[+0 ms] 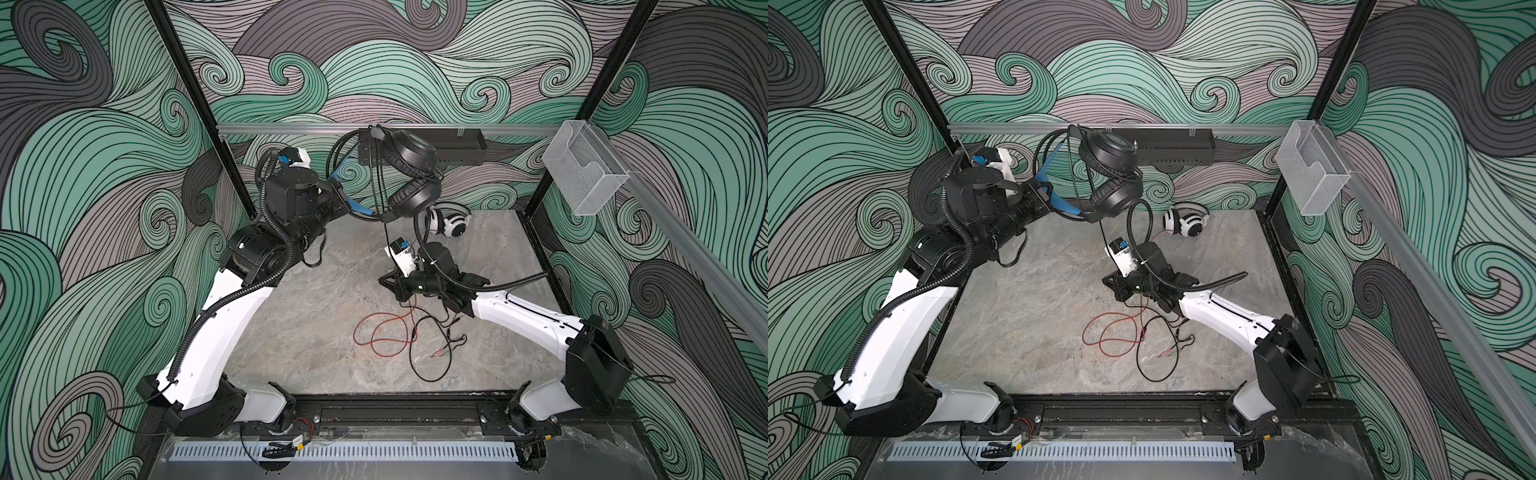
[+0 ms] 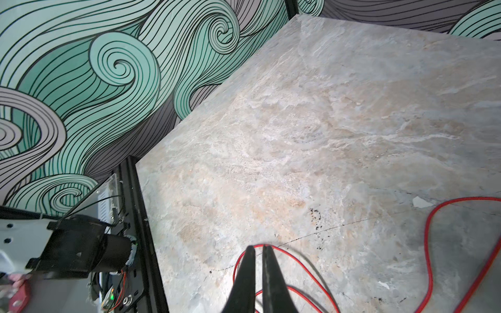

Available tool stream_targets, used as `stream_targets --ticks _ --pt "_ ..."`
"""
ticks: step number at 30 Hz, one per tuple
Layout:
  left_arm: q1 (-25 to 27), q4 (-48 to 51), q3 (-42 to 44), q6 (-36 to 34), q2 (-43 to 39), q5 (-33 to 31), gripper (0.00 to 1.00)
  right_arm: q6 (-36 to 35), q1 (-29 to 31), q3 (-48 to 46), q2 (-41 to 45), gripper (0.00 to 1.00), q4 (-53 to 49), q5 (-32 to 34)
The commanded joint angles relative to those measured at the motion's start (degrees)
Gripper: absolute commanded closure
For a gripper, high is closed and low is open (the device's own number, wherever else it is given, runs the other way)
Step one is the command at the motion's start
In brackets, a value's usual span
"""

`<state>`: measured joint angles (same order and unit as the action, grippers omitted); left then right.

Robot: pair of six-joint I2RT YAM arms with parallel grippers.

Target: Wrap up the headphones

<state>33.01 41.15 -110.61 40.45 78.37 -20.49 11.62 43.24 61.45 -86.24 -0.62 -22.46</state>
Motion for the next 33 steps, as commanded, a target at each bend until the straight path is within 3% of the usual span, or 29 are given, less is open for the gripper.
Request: stream_targets --ticks 1,8,14,24,33 --pt "-0.35 -7.57 -3.22 1.62 0.99 -4.94 1.0 0.6 0.61 -1.58 2.93 0.9 0.52 -2.4" --pt "-1.41 -9.59 -4.95 -3.69 3.59 -8.14 1.0 0.09 0.92 -3.48 5.32 0.92 0.29 -5.2" --pt "-2.51 -10.86 -4.89 -8.74 6.24 -13.12 1.0 -4.65 3.29 -1.42 8.37 0.97 -6.11 -4.9" --pt "-2.5 -11.03 -3.8 -16.94 11.28 -21.08 1.0 -15.6 10.01 6.57 11.34 0.95 -24.28 9.66" --pt "-0.02 -17.61 11.59 -31.96 6.5 -28.73 1.0 -24.17 15.26 19.22 10.06 0.96 -38.7 25.61"
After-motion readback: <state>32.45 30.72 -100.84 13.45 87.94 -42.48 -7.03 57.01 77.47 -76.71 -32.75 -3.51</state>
